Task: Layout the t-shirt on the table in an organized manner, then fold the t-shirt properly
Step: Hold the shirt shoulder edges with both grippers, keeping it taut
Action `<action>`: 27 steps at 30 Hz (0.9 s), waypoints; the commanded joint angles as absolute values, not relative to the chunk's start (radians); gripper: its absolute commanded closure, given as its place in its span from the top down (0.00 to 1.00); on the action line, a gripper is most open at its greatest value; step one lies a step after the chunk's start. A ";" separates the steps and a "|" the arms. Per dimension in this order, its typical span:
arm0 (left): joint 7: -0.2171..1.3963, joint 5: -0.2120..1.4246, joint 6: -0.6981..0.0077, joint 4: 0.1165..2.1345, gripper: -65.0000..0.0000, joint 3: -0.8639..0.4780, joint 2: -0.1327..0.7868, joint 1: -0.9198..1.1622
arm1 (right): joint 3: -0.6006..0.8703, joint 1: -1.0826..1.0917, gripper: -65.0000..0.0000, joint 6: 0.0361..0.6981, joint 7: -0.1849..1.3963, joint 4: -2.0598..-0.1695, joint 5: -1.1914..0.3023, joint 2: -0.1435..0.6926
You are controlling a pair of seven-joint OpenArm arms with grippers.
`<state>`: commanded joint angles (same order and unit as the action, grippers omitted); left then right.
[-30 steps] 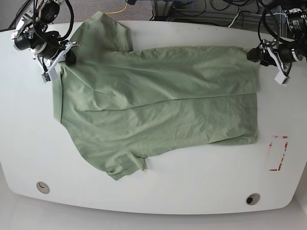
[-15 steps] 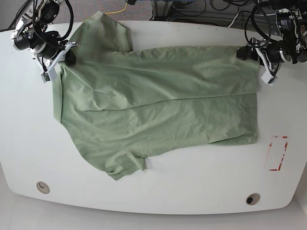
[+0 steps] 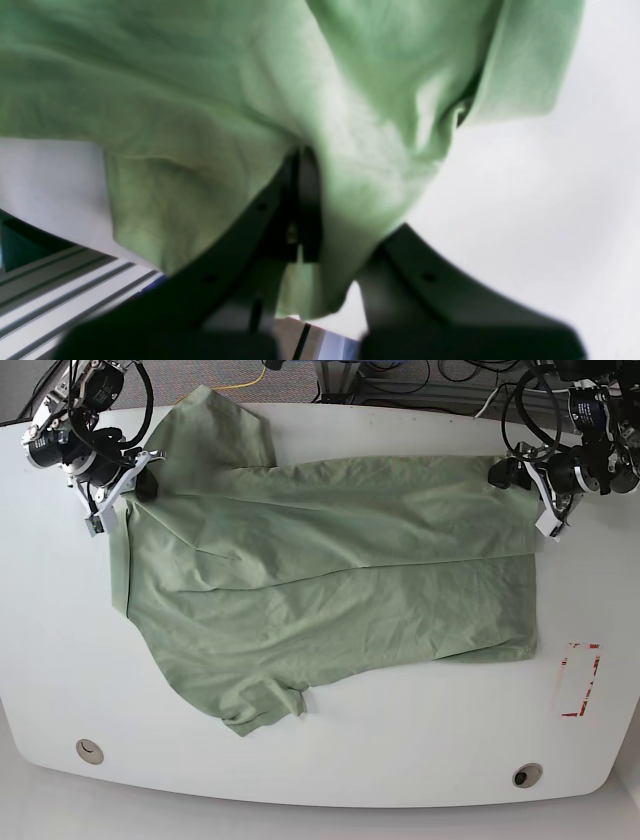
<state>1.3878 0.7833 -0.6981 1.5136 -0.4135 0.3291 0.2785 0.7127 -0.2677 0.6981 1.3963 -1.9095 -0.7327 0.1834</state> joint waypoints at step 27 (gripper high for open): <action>1.389 0.782 -0.698 1.514 0.00 -0.446 0.289 0.278 | 0.713 -0.268 0.00 0.698 1.396 -1.910 -0.733 0.183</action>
<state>1.3894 0.7818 -0.6981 1.5136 -0.4457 0.2892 0.2785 0.7127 -0.2677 0.6981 1.3963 -1.9095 -0.7327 0.1834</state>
